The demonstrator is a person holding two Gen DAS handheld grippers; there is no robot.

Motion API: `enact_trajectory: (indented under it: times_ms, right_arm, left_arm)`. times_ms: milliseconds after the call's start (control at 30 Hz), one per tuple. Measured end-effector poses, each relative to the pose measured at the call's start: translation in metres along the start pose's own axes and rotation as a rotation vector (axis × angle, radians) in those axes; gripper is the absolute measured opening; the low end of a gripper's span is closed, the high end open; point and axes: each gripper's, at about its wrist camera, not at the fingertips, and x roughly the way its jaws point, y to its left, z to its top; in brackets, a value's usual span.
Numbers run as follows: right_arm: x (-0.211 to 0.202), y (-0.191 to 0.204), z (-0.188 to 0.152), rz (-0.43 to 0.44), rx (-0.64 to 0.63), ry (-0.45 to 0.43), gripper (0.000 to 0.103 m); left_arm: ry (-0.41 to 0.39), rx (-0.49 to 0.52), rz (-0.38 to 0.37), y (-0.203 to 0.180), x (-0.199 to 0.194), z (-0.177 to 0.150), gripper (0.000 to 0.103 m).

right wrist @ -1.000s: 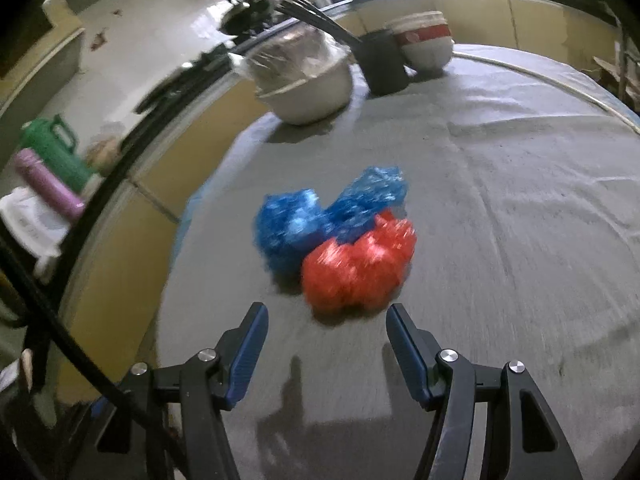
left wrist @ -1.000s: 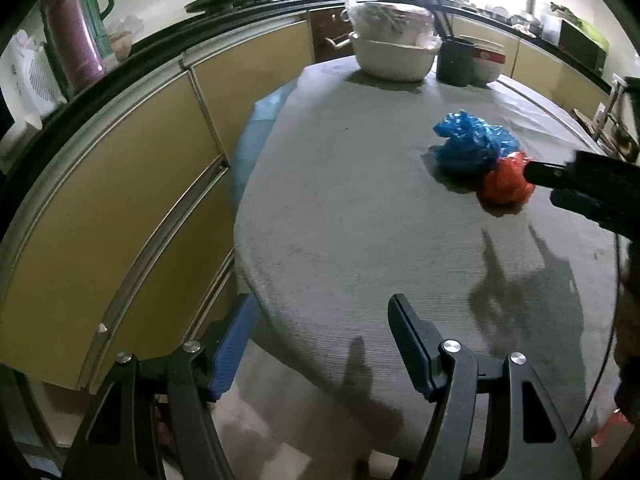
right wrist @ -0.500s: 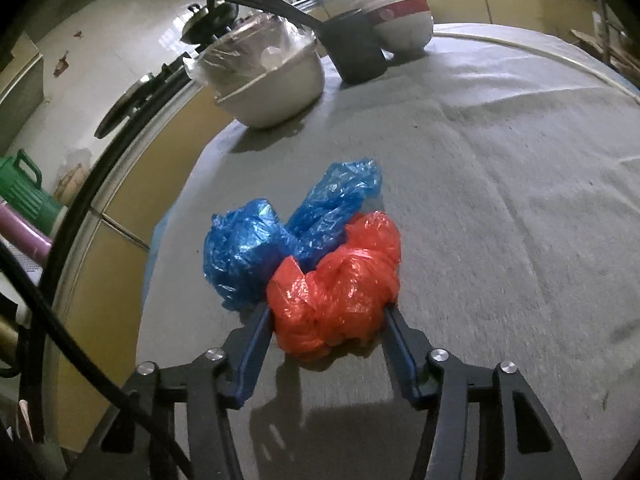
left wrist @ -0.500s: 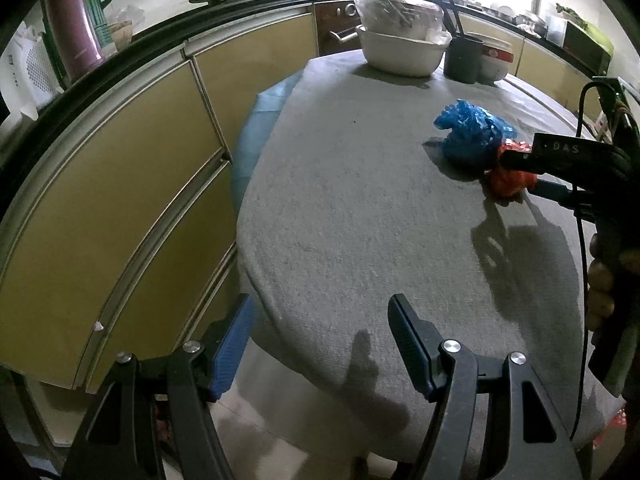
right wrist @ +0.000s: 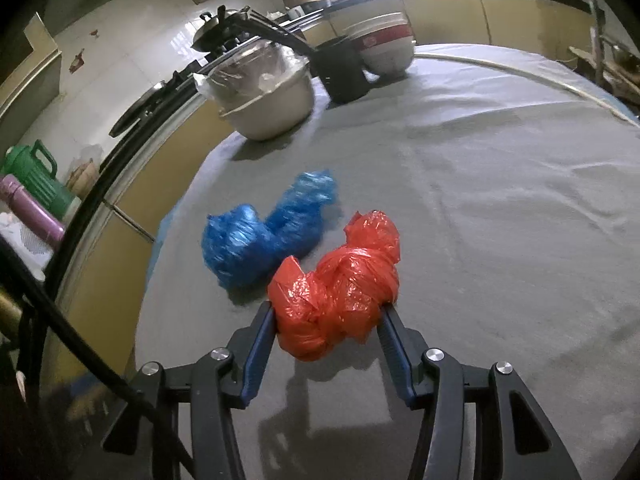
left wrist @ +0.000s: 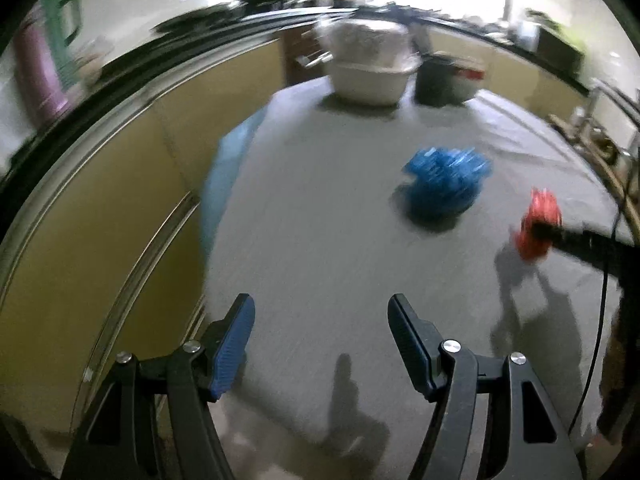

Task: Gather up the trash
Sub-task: 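Grasp the red plastic bag with the right tool and lift it, then grasp the blue plastic bag with the left tool and lift it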

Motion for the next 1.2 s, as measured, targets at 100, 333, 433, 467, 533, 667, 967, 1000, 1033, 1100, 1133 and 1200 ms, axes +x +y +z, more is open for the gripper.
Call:
enact_trajectory:
  times_ms: [100,333,433,467,533,667,967,1000,1033,1100,1133,1200]
  right_arm:
    - [-0.018,-0.016,-0.011,-0.014,0.010,0.012,0.055]
    - [-0.055,-0.051,-0.036,-0.086,0.017,0.017,0.055]
    - [-0.067,-0.064,-0.044,-0.107,0.031,0.015,0.055]
    - [-0.072,-0.069,-0.047,-0.113,0.041,0.012,0.055]
    - [-0.077,-0.073,-0.050,-0.120,0.053,0.008,0.055]
    - [-0.082,-0.085,-0.055,-0.123,0.080,0.009,0.055]
    - [-0.078,-0.087,-0.060,-0.115,0.097,0.014,0.055]
    - [-0.078,-0.088,-0.060,-0.112,0.101,0.014,0.055]
    - [-0.078,-0.090,-0.060,-0.107,0.108,0.012,0.055]
    - [-0.079,-0.091,-0.062,-0.104,0.115,0.011,0.055]
    - [-0.079,-0.092,-0.063,-0.102,0.120,0.011,0.055]
    - [-0.082,-0.095,-0.065,-0.095,0.134,0.010,0.055]
  left_arm:
    - [-0.020,0.058,-0.086,-0.014,0.013,0.022,0.070]
    - [-0.041,0.108,-0.201,-0.045,0.042,0.070,0.071]
    - [-0.050,0.111,-0.260,-0.058,0.051,0.087,0.074]
    - [-0.052,0.111,-0.275,-0.062,0.056,0.093,0.074]
    - [-0.051,0.116,-0.310,-0.067,0.064,0.102,0.075]
    - [0.027,0.107,-0.403,-0.079,0.090,0.112,0.079]
    - [0.090,0.055,-0.449,-0.086,0.116,0.099,0.057]
    - [0.086,0.063,-0.445,-0.087,0.115,0.099,0.057]
    - [0.066,0.076,-0.426,-0.089,0.111,0.096,0.055]
    - [0.051,0.101,-0.415,-0.092,0.104,0.093,0.051]
    - [0.048,0.109,-0.411,-0.096,0.101,0.091,0.050]
    - [0.049,0.113,-0.405,-0.099,0.097,0.088,0.048]
